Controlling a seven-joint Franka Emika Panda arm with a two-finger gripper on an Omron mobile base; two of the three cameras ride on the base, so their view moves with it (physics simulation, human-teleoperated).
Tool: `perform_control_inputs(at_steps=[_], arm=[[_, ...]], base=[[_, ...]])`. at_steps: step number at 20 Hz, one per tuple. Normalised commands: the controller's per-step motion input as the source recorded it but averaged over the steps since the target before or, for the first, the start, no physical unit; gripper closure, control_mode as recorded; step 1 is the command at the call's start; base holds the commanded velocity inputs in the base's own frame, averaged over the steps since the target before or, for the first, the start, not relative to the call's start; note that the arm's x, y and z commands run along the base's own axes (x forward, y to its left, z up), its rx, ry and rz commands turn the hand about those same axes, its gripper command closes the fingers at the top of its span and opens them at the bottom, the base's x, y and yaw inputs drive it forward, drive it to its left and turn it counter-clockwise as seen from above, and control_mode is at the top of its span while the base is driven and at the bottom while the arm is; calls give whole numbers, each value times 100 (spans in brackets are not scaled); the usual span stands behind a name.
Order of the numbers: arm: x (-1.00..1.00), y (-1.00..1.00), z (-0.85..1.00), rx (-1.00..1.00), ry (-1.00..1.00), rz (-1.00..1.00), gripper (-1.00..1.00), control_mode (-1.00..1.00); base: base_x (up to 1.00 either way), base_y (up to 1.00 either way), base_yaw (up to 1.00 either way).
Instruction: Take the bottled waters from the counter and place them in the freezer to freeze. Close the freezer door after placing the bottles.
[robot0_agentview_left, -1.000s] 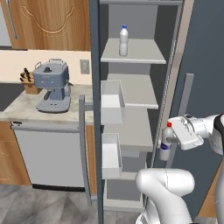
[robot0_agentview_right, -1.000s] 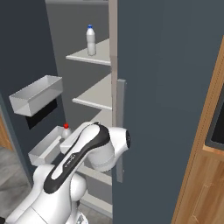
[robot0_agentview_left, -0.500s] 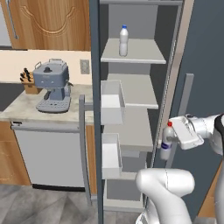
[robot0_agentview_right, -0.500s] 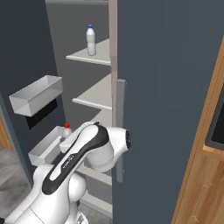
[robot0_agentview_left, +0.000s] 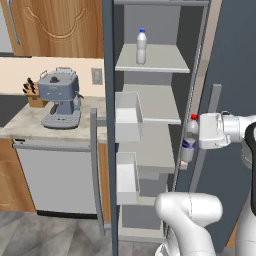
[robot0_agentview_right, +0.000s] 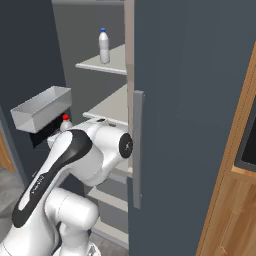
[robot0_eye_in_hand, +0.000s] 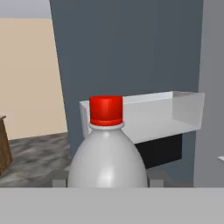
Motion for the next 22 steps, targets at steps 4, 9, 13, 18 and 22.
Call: perform_control_inputs(at_steps=[4, 9, 13, 18, 22], arm=[[8, 4, 72, -11, -1, -63, 100, -100], [22, 0, 52, -23, 1, -70, 100, -100], [6, 0, 76, -5, 0, -67, 100, -100], [0, -3, 43, 6, -5, -67, 100, -100], [-15, -39, 7, 14, -12, -30, 100, -100]], base=[[0, 0, 0], [0, 0, 0], [0, 0, 0], [0, 0, 0], [0, 0, 0]])
